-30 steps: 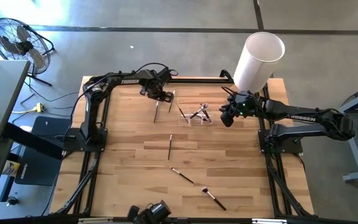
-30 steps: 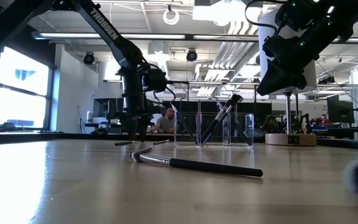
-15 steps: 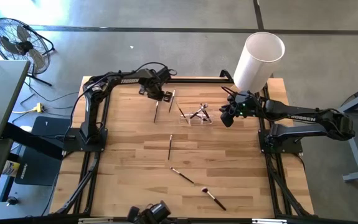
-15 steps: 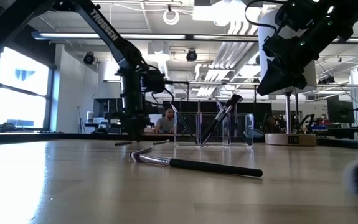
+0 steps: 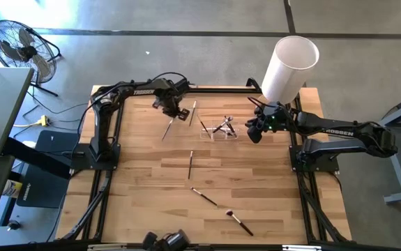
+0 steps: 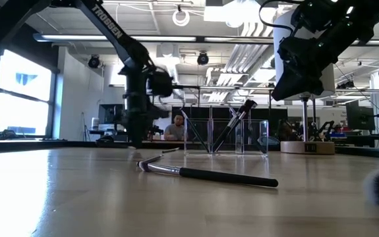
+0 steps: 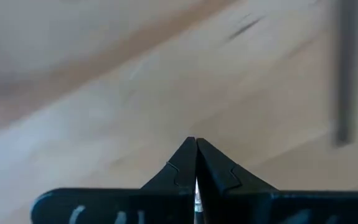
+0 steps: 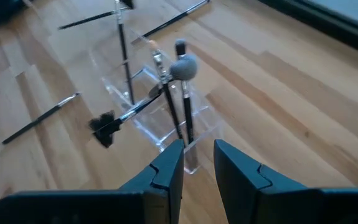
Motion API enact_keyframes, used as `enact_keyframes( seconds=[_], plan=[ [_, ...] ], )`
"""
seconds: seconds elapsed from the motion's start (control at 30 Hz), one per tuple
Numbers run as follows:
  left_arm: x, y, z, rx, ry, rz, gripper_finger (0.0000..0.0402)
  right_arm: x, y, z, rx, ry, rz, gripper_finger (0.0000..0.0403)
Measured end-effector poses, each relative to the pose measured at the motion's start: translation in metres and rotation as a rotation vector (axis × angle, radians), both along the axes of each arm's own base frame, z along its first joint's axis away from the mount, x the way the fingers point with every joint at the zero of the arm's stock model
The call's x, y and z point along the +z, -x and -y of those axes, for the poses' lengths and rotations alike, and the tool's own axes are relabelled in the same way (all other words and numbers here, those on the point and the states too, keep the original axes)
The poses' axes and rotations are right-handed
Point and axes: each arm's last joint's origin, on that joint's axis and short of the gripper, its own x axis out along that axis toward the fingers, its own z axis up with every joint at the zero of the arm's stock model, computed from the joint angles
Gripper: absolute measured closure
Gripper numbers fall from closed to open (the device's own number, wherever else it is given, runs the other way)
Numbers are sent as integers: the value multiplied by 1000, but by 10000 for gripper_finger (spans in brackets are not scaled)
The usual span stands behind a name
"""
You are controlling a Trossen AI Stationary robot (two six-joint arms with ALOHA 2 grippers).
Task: Put items in baskets/containers
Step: Put the eyeshadow brush into the left section of the transparent organizer
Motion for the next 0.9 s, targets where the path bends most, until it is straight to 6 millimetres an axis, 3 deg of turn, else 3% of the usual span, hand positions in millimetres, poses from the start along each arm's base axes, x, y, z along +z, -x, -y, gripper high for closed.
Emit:
enact_keyframes(
  seconds=[0.17, 0.37, 0.6, 0.7, 0.9],
  plan=[
    [43, 0, 23, -37, -141, 96, 401, 0, 0, -1, 26, -39, 16, 320],
    [77, 16, 71, -22, -263, 288, 401, 0, -1, -2, 56, -61, 26, 320],
    [110, 34, 117, 35, -486, 779, 401, 3, 1, -7, 123, -94, 48, 320],
    [121, 31, 131, 44, -595, 994, 402, 7, 5, -16, 161, -67, 47, 320],
    [131, 11, 147, -109, -815, 1216, 401, 13, 24, -37, 162, -7, 137, 321]
  ],
)
